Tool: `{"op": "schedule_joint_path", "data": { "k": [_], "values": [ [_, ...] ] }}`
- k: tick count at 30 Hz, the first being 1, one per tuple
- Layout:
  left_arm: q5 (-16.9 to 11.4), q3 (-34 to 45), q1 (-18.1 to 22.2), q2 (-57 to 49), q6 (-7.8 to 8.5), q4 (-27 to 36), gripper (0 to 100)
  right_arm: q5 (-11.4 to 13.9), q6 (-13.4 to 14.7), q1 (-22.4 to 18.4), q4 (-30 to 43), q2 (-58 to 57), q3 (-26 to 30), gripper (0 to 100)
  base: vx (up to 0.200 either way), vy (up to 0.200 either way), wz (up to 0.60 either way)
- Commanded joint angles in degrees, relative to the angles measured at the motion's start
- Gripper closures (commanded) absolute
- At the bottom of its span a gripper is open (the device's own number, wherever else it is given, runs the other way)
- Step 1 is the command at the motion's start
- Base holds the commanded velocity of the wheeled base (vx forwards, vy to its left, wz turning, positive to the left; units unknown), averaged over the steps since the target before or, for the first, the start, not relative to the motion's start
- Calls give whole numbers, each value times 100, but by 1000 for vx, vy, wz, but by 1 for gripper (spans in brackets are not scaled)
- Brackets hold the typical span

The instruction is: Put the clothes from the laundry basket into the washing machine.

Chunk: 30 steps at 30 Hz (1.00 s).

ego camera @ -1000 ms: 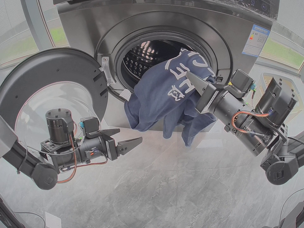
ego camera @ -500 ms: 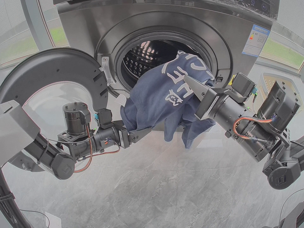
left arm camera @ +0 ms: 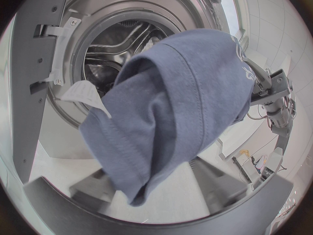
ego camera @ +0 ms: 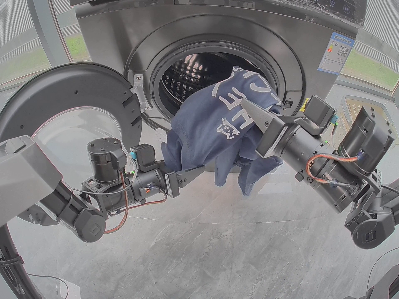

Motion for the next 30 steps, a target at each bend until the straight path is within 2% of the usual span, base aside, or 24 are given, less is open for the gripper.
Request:
{"op": "schedule_joint_path", "data": {
  "k": [1, 9, 16, 21, 22, 30],
  "values": [
    [1, 160, -67, -76, 1, -32, 100, 7, 2, -16, -3, 12, 6, 100, 0, 0, 0],
    [10, 740, -252, -366, -8, -612, 100, 7, 10, -7, -3, 39, 59, 100, 0, 0, 0],
    [98, 1592, -533, -1078, -26, -1034, 100, 60, 10, -51, -65, 188, 481, 100, 0, 0, 0],
    [318, 2076, -762, -1517, -35, -1262, 100, 104, 2, -25, -425, 381, 859, 100, 0, 0, 0],
    [362, 2111, -797, -1570, -35, -1298, 100, 112, 2, -7, -478, 434, 912, 0, 0, 0, 0],
    [749, 1865, -815, -1570, -26, -1676, 100, 95, -42, 2, -566, 777, 1360, 0, 0, 0, 0]
  ]
}}
